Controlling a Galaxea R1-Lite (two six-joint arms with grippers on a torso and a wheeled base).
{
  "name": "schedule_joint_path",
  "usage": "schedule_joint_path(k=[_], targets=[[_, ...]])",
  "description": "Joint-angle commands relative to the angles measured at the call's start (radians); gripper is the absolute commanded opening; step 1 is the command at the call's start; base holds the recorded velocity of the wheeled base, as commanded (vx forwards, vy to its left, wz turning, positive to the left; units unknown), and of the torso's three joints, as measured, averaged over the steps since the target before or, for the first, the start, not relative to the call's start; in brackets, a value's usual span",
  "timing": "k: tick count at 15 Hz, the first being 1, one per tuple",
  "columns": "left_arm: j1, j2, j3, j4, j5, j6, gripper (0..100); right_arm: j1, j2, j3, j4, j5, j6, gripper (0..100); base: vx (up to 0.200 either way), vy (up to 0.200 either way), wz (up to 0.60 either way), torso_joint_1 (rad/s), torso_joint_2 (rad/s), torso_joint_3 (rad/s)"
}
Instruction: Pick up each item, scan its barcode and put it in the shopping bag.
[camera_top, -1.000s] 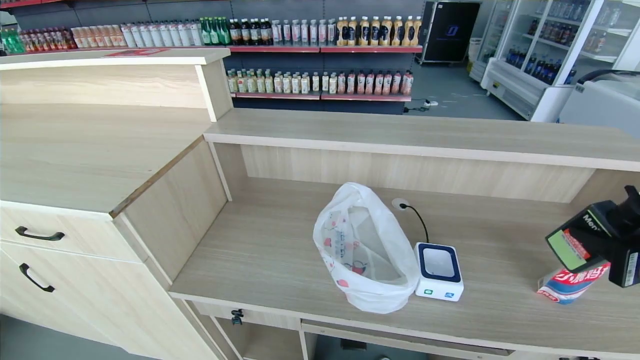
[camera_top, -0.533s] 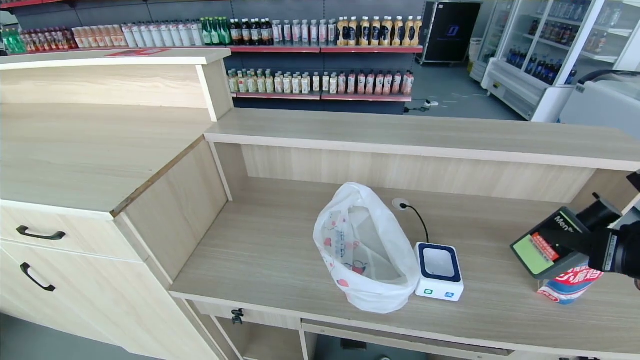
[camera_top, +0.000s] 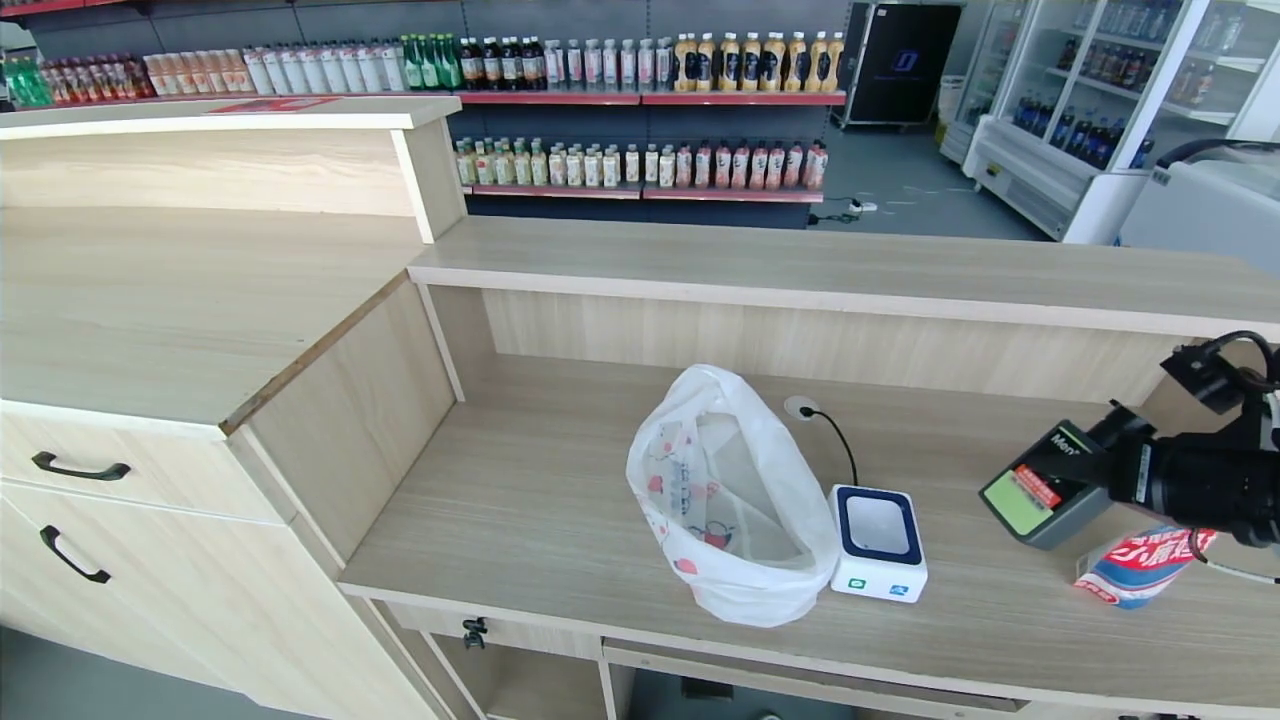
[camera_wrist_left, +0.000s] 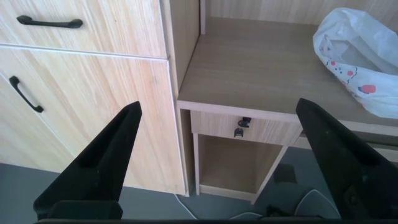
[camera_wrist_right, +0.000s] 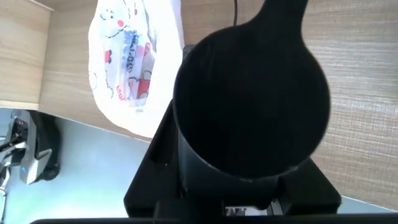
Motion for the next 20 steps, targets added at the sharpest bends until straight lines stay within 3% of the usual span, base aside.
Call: schedule_joint_path(k=[1,13,20], targets=[[0.000,0.002,0.000,0.000,0.000,0.000,100,0.008,0.070,-0.026,0.001,0.017,-0.003,0,0.000,0.000,0.00,0.000,0.00,0.000],[0.000,0.002,0.000,0.000,0.002,0.000,100,0.042,0.161,-0.026,-0.004,0.052,-0.142,0,0.000,0.000,0.00,0.000,0.00,0.000],[0.000,0.002,0.000,0.000,0.000,0.000,100,0.051,0.198,-0.061,-0.010,0.078,-0.144,0,0.000,0.000,0.00,0.000,0.00,0.000]])
